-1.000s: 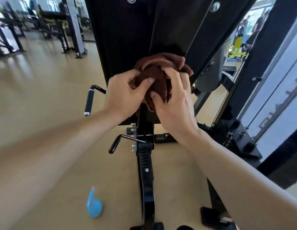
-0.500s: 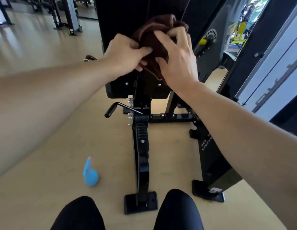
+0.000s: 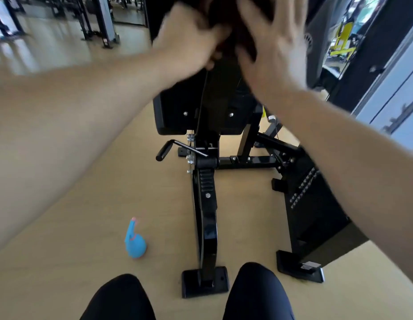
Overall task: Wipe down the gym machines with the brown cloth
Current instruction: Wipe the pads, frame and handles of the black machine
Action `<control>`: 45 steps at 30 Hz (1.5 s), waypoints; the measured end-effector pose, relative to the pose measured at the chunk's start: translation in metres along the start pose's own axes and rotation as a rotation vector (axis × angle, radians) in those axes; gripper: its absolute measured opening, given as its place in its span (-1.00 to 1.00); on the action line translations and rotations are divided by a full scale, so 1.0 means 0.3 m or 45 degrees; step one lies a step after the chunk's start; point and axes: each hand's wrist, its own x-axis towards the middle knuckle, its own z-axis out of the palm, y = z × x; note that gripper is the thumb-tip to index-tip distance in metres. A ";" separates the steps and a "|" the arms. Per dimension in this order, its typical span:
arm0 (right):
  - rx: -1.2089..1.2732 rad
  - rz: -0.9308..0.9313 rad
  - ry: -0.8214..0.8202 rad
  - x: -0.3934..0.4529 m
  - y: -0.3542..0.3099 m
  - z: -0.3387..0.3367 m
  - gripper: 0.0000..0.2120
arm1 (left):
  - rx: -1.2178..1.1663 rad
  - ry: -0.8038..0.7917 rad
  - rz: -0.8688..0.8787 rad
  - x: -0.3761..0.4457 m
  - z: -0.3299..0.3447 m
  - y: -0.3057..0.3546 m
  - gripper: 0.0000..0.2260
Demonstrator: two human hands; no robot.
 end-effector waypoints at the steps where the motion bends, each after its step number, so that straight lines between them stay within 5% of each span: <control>1: -0.032 -0.061 -0.012 -0.034 0.008 0.035 -0.48 | 0.035 -0.066 -0.094 -0.007 0.008 -0.029 -0.73; 4: -0.096 -0.180 -0.125 -0.094 0.040 0.105 -0.39 | 0.130 -0.062 -0.224 -0.022 0.043 -0.096 -0.67; 8: 0.064 -0.184 -0.057 -0.046 0.047 0.042 -0.48 | 0.219 0.215 0.080 -0.018 0.049 -0.072 -0.68; 12: 0.201 -0.157 0.350 0.080 0.039 -0.088 -0.54 | -0.038 0.509 0.451 -0.009 0.017 0.083 -0.79; 15: 0.186 -0.113 0.478 0.153 0.038 -0.092 -0.54 | -0.121 0.557 0.510 0.026 0.001 0.174 -0.82; 23: 0.126 -0.213 0.101 0.004 0.057 0.013 -0.50 | 0.266 0.333 0.239 -0.004 0.024 0.000 -0.73; 31: 0.181 -0.132 0.802 0.302 0.006 -0.229 -0.59 | -0.256 0.722 0.778 0.035 -0.040 0.316 -0.81; 39: 0.072 -0.272 0.321 0.071 0.053 0.028 -0.43 | 0.024 0.520 0.445 -0.014 0.044 0.044 -0.81; 43: -0.142 -0.500 -0.037 -0.099 0.082 0.148 -0.25 | 0.261 0.092 0.092 -0.044 0.050 -0.154 -0.76; 45: -0.195 -0.576 -0.146 -0.103 0.079 0.146 -0.30 | 0.261 0.041 0.115 -0.062 0.029 -0.204 -0.84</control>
